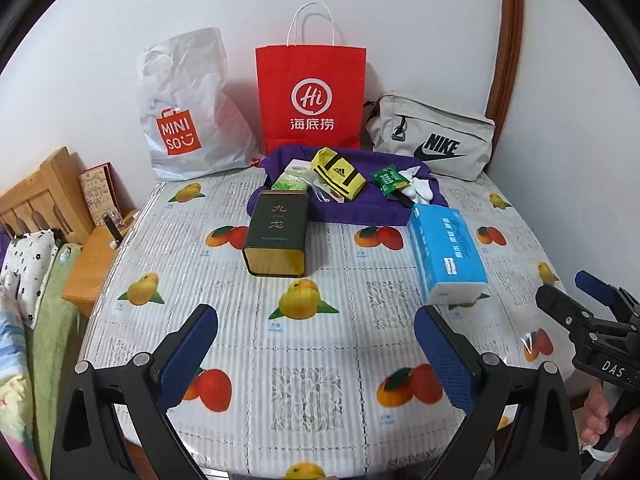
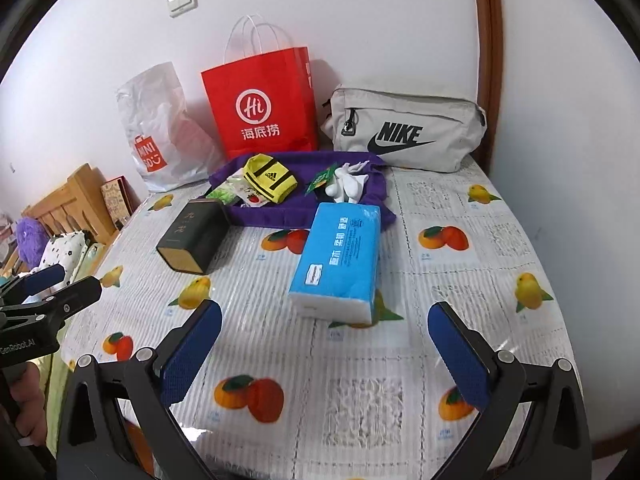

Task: Organize soft objects

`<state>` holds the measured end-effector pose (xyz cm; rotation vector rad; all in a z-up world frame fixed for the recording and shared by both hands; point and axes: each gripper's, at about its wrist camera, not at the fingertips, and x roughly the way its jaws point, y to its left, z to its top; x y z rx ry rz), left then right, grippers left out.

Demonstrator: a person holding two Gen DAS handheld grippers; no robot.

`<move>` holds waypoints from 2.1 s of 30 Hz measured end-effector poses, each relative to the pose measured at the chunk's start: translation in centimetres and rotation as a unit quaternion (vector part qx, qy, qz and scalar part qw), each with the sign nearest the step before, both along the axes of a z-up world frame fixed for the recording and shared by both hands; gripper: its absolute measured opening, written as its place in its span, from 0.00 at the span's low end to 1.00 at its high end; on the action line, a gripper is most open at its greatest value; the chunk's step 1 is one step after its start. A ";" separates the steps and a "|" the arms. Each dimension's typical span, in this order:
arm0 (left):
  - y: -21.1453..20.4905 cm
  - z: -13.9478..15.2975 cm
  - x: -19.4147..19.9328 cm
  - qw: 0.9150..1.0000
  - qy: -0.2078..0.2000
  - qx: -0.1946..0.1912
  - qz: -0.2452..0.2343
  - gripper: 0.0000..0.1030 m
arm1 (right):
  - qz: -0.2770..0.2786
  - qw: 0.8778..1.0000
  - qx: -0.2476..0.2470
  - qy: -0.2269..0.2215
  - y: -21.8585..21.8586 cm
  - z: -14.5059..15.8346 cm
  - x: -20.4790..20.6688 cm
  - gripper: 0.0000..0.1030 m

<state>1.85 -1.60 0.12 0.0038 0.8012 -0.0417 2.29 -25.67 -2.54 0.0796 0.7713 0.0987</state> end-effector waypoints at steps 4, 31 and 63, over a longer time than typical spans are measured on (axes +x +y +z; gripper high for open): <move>-0.3 0.7 -1.1 1.000 -0.013 0.004 0.000 0.97 | -0.002 1.000 -0.004 -0.015 -0.1 0.7 -1.6 0.99; -0.5 0.9 -2.6 1.000 -0.023 0.008 -0.001 0.97 | -0.004 1.000 -0.004 -0.029 -0.2 1.0 -3.3 0.99; -0.5 0.9 -2.7 1.000 -0.024 0.005 -0.004 0.97 | -0.001 0.999 -0.004 -0.032 0.3 1.2 -3.5 0.99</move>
